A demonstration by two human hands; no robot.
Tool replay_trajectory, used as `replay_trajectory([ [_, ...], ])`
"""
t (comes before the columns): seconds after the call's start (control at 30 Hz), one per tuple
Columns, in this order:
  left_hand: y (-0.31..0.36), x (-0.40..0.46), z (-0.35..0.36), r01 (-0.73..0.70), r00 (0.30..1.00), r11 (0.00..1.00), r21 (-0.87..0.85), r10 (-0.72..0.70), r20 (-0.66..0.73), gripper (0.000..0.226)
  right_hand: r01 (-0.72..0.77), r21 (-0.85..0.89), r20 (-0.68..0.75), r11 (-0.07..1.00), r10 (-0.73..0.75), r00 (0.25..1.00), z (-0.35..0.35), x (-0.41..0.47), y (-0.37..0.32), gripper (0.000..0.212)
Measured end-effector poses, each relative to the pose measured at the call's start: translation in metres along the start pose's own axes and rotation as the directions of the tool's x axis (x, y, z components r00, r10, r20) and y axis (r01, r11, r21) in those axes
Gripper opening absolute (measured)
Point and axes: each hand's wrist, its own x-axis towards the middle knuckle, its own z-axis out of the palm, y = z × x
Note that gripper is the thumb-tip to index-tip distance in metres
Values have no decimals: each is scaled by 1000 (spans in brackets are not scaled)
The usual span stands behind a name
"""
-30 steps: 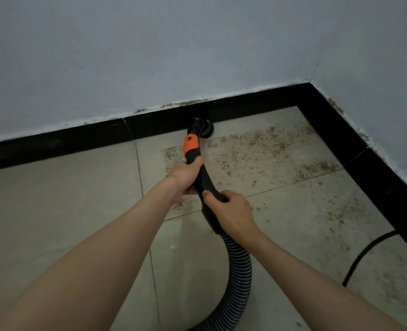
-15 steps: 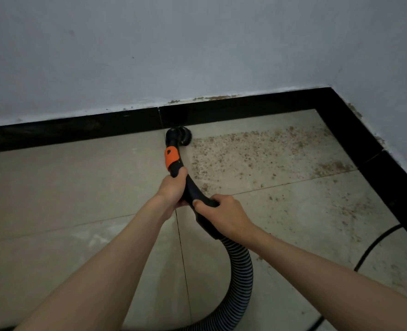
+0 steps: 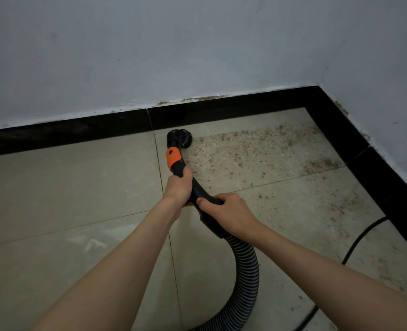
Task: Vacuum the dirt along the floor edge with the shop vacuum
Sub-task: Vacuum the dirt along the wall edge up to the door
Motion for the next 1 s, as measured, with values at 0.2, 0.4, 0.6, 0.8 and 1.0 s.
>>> replay_trajectory([
  [0.2, 0, 0, 36, -15, 1000, 997, 78, 13, 25, 57, -33, 53, -29, 998, 35, 999, -26, -3, 21, 34],
  [0.4, 12, 0, 79, -43, 997, 983, 181, 30, 74, 53, -69, 115, -99, 991, 80, 992, -55, 2, 43, 40],
  [0.6, 23, 7, 124, -76, 990, 965, 251, 43, 133, 54, -88, 196, -167, 977, 122, 978, -87, 8, 63, 34],
  [0.8, 35, 10, 173, -129, 978, 936, 328, 66, 196, 56, -101, 243, -264, 965, 166, 950, -116, 15, 85, 37],
  [1.0, 48, 15, 220, -170, 960, 893, 416, 55, 275, 61, -112, 318, -346, 941, 225, 911, -144, 22, 105, 40],
])
